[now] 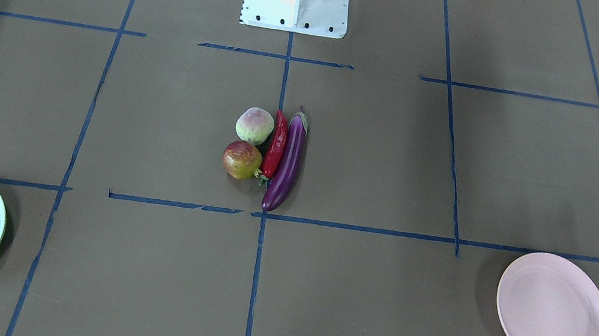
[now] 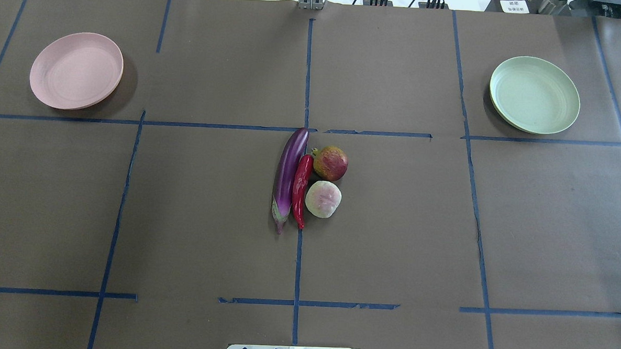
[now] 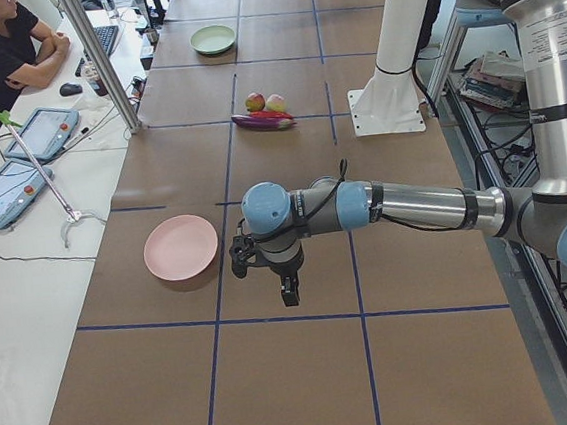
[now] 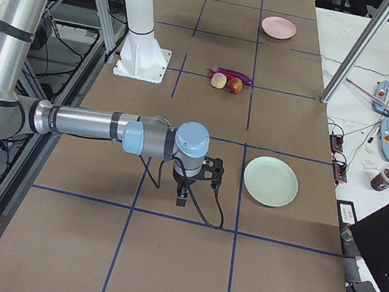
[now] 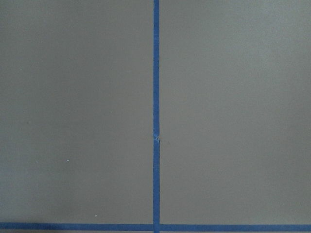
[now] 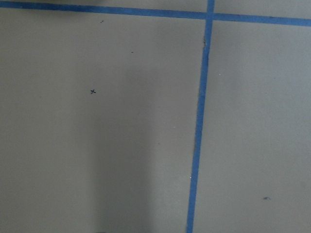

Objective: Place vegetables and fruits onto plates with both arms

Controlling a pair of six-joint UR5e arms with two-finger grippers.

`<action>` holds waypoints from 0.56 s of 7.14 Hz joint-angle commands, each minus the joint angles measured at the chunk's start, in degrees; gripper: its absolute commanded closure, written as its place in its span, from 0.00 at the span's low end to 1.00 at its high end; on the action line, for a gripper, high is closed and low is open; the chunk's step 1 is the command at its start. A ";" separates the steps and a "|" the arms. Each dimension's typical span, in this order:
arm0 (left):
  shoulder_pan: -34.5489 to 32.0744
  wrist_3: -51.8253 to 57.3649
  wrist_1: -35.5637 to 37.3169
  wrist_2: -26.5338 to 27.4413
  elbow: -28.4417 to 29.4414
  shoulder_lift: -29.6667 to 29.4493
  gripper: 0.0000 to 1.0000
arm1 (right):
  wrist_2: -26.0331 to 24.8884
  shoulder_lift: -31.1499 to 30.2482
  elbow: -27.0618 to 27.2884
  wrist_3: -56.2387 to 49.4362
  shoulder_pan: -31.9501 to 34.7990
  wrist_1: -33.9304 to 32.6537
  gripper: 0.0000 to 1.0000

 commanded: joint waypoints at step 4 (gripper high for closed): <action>0.11 0.31 -2.60 0.02 -0.64 -0.09 0.00 | 2.63 19.76 6.06 37.04 -19.34 -0.07 0.00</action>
